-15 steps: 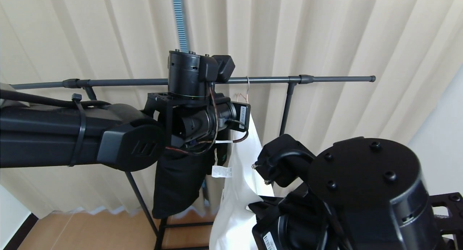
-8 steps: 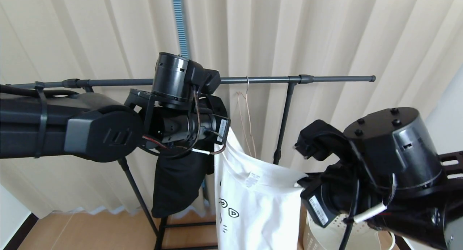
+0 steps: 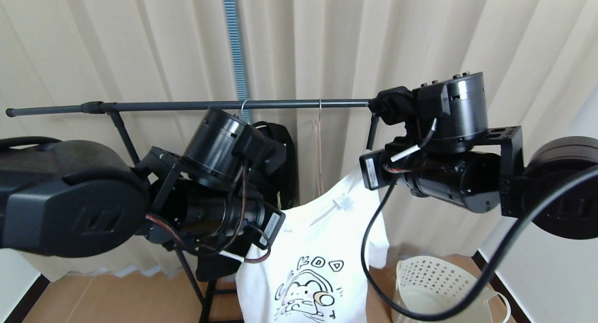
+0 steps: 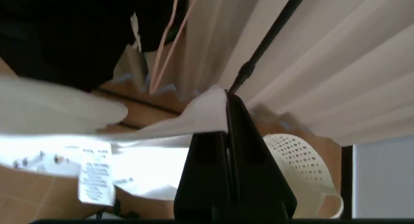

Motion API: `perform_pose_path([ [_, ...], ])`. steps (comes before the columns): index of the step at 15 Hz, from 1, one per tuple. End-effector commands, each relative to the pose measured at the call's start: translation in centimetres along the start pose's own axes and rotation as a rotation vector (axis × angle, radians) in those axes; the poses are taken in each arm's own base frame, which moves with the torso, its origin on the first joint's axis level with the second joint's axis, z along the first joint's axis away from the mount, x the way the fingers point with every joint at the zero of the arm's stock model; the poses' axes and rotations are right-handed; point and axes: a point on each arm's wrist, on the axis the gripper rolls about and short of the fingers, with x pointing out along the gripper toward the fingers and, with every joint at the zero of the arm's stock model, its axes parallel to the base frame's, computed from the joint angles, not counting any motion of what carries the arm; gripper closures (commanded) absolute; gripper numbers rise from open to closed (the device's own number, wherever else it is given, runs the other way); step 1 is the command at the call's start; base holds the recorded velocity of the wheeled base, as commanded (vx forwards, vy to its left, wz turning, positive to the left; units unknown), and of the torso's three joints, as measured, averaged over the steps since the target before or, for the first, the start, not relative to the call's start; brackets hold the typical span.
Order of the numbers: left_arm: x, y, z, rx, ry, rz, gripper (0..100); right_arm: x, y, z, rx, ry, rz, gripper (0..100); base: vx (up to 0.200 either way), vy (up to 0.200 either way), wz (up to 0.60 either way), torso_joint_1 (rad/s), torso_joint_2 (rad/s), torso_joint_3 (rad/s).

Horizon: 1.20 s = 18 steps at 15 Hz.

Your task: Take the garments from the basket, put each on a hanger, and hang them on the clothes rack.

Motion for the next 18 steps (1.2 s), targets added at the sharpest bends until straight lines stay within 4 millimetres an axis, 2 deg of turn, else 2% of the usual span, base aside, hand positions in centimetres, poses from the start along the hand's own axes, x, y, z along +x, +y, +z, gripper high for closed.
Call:
perform_pose_path([
  [1,-0.4,-2.0,-1.1,0.047,0.024,-0.048,100,2.5,1.0,-0.2,0.004,0.004,0.000,100,0.000,0.000,0.00,0.000,0.00,0.000],
  [2,-0.6,-3.9,-0.9,0.041,0.013,-0.092,100,3.3,1.7,0.3,0.019,-0.012,0.010,100,0.000,0.000,0.00,0.000,0.00,0.000],
  [5,0.2,-7.5,0.6,-0.077,-0.003,-0.169,100,3.2,3.4,1.5,0.114,-0.054,0.051,100,0.000,0.000,0.00,0.000,0.00,0.000],
  [7,0.2,-8.1,1.5,-0.143,-0.022,-0.185,100,2.8,3.7,1.6,0.117,-0.057,0.063,100,0.000,0.000,0.00,0.000,0.00,0.000],
  [10,0.2,-8.1,1.2,-0.163,-0.015,-0.183,100,2.7,3.6,1.4,0.119,-0.052,0.061,100,0.000,0.000,0.00,0.000,0.00,0.000],
  [12,0.0,-7.7,0.9,-0.179,-0.008,-0.168,100,2.1,3.0,1.5,0.134,-0.055,0.056,100,0.000,0.000,0.00,0.000,0.00,0.000],
  [14,-0.3,-5.7,0.6,-0.218,-0.016,-0.110,100,1.4,0.7,1.2,0.149,-0.047,0.010,100,0.000,0.000,0.00,0.000,0.00,0.000],
  [16,0.2,-3.4,0.8,-0.265,-0.020,-0.047,100,0.4,-1.2,0.7,0.157,-0.038,-0.033,100,0.000,0.000,0.00,0.000,0.00,0.000],
  [18,1.4,-1.6,1.6,-0.301,-0.042,-0.004,100,-1.1,-2.1,-0.1,0.156,-0.025,-0.039,100,0.000,0.000,0.00,0.000,0.00,0.000],
])
